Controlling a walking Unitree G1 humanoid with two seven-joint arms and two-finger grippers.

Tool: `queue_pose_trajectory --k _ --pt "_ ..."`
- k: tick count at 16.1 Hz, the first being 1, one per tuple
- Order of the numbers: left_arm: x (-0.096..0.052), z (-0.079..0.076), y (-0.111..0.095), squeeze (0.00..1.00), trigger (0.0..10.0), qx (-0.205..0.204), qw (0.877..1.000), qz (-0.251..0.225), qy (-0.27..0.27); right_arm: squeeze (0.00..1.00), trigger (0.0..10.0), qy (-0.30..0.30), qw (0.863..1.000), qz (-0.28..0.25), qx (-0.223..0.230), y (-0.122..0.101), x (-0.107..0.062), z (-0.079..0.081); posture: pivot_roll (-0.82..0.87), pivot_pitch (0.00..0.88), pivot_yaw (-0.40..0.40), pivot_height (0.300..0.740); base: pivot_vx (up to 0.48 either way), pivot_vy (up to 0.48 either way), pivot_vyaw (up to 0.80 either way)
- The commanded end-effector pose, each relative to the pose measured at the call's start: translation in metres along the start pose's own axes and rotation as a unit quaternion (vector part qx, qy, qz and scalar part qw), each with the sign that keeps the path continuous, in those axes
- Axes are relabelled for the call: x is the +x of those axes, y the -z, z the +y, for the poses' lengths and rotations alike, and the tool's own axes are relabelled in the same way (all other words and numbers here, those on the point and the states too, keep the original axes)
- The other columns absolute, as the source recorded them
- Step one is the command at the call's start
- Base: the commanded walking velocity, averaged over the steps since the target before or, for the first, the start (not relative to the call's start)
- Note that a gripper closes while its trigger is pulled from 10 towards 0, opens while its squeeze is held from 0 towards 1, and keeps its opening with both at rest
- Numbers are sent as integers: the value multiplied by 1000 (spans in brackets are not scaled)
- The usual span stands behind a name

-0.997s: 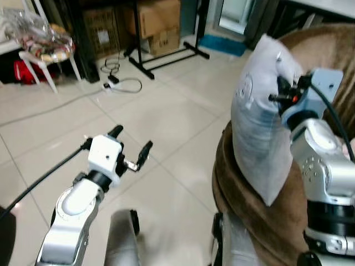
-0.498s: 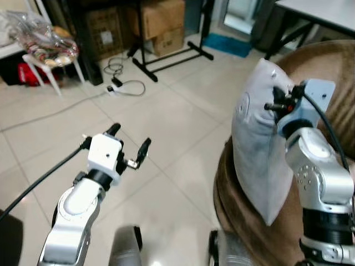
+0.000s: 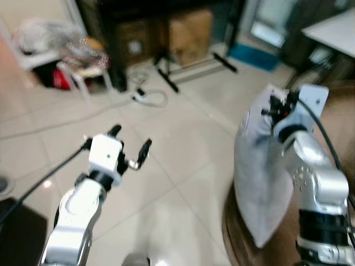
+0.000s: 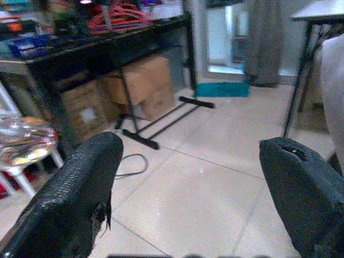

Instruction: Move the pillow to the sofa from floor

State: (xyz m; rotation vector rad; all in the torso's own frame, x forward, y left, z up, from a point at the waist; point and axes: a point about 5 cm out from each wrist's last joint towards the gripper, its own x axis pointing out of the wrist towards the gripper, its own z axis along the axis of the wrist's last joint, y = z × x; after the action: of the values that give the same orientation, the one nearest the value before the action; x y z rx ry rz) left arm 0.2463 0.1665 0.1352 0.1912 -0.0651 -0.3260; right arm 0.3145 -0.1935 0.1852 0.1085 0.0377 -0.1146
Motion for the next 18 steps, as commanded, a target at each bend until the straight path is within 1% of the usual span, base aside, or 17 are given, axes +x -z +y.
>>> queue_pose_trajectory --k 1,7,11,13,14,15,17,18 --pt "-1 0 0 239 10000 -6 1000 2 -3 0 10000 -1 1000 -18 2 -7 -1 2 -16 0 -42 740 0 0 0" --pt "1 0 1 231 10000 -1 1000 6 3 0 10000 8 1000 -12 6 -2 -3 2 -19 0 -25 740 0 0 0" --pt "2 -1 0 227 10000 -1 1000 6 10 0 10000 15 1000 -12 7 -2 -5 -2 -23 0 -18 740 0 0 0" --pt "2 -2 1 231 10000 -1 1000 7 12 0 10000 13 999 -29 9 -3 -8 -2 -22 0 -16 740 0 0 0" --pt "1 -2 4 227 10000 0 1000 16 7 0 10000 -4 999 -35 16 -1 -12 1 -22 0 -16 740 0 0 0" --pt "-1 -2 8 227 10000 4 1000 28 6 0 10000 -21 1000 -16 8 8 -18 4 -21 0 -17 740 0 0 0" --pt "-4 -4 12 220 10000 9 999 42 10 0 10000 -22 1000 4 7 21 -27 5 -19 0 -18 740 0 0 -800" --pt "-6 -6 14 216 10000 19 999 47 18 0 10000 -19 999 16 22 28 -34 7 -18 0 -15 740 0 0 -800"
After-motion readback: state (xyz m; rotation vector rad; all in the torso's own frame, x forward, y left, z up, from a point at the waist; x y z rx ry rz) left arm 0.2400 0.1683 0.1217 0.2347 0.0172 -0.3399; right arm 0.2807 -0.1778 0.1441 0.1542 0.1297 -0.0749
